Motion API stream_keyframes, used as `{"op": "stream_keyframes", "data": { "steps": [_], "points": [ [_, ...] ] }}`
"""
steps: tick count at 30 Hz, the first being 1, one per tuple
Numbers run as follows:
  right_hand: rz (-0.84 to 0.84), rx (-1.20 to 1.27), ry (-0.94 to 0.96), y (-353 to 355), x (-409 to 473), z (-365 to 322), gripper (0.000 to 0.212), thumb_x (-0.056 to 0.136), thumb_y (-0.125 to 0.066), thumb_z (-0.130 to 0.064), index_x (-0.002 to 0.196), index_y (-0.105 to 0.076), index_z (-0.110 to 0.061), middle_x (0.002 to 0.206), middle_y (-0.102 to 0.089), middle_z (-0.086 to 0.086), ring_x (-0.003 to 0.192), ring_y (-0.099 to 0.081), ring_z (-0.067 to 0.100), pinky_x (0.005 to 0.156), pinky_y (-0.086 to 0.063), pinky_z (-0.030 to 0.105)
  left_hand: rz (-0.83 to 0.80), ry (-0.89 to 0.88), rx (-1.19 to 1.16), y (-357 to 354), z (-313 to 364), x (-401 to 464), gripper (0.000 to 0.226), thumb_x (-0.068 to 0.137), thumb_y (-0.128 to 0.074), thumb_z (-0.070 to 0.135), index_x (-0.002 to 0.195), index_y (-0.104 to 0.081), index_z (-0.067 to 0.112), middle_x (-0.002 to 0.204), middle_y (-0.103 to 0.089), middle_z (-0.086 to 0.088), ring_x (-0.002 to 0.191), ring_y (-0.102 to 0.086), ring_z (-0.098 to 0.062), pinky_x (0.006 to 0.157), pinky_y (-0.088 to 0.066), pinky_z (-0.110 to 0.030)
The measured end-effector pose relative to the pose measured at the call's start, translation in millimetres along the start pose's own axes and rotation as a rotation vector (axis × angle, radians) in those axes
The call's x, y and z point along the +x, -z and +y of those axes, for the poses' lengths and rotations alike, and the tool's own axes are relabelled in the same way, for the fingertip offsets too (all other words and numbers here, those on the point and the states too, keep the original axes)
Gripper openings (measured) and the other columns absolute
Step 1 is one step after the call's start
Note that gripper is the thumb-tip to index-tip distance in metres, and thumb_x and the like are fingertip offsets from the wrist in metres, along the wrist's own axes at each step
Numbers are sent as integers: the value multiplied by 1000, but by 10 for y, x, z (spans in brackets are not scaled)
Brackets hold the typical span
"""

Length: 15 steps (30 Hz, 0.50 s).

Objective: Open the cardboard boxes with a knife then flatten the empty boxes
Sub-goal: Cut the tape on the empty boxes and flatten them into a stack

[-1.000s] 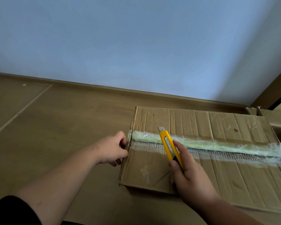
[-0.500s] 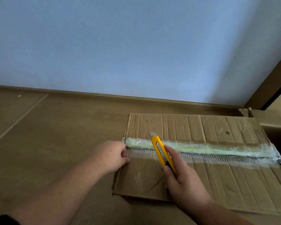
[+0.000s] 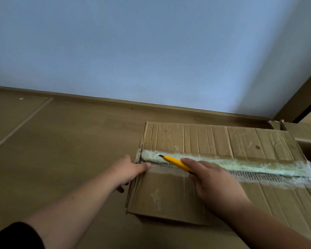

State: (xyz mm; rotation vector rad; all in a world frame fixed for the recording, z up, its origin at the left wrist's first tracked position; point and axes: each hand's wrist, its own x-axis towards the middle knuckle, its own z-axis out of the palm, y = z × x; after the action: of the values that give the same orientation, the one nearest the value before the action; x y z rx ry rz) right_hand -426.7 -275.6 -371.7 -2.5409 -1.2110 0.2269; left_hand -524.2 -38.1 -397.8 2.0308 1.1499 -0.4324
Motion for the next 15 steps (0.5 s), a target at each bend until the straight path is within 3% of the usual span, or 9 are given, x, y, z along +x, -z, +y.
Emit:
{"op": "stream_keyframes", "data": {
  "steps": [6, 15],
  "points": [
    [-4, -112, 37, 1, 99, -57, 48, 102, -42, -37, 149, -32, -45, 134, -58, -17, 120, -54, 13, 100, -41, 35, -80, -90, 36, -2, -98, 34, 58, 85, -50, 73, 113, -55, 22, 106, -63, -1, 92, -64, -21, 82, -59, -44],
    [48, -225, 103, -179, 214, -44, 62, 77, -77, -22, 132, -56, -40, 105, -70, -18, 88, -66, 16, 70, -53, 33, -244, -146, -155, 18, -266, 60, 55, 81, -60, 70, 117, -61, 29, 114, -68, 2, 103, -66, -19, 84, -60, -45]
  ]
}}
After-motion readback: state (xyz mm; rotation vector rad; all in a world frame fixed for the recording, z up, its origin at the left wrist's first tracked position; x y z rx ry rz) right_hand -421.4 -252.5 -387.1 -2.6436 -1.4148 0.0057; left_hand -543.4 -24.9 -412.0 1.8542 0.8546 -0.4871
